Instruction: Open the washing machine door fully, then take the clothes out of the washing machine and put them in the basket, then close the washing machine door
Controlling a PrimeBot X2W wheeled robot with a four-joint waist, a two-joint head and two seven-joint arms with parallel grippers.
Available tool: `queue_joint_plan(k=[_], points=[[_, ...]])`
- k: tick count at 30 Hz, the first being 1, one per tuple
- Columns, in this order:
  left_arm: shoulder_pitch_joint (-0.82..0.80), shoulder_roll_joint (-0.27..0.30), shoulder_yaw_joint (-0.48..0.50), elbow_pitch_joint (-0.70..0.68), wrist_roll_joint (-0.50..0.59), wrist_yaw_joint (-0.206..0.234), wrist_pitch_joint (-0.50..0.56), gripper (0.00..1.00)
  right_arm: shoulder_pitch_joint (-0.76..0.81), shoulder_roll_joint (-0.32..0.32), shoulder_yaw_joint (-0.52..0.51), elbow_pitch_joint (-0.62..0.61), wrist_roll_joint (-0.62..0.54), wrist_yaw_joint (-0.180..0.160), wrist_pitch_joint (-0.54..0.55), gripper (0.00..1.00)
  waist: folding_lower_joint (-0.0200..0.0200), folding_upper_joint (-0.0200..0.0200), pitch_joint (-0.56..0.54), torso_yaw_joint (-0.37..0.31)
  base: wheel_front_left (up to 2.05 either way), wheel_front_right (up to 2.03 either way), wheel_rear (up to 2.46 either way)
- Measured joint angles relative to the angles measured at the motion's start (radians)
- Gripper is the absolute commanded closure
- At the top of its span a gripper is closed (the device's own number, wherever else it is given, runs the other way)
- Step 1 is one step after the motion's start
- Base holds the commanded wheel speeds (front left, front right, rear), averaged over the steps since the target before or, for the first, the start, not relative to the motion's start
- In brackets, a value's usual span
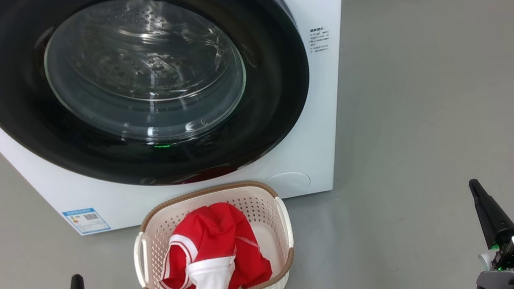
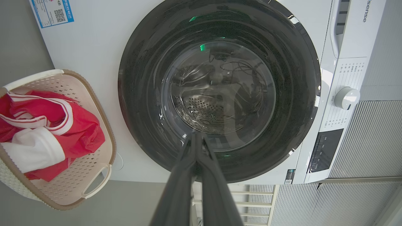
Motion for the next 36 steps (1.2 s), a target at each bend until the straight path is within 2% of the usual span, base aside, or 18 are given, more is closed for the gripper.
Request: queue_joint_plan(k=[36], points=[[0.0, -0.001, 0.002, 0.0, 0.001, 0.0, 0.0, 1.0, 0.0, 0.002, -0.004, 0.0, 0.0, 0.0, 0.0, 1.0, 0.0, -0.0001, 0.0, 0.0, 0.0, 0.0, 0.0]])
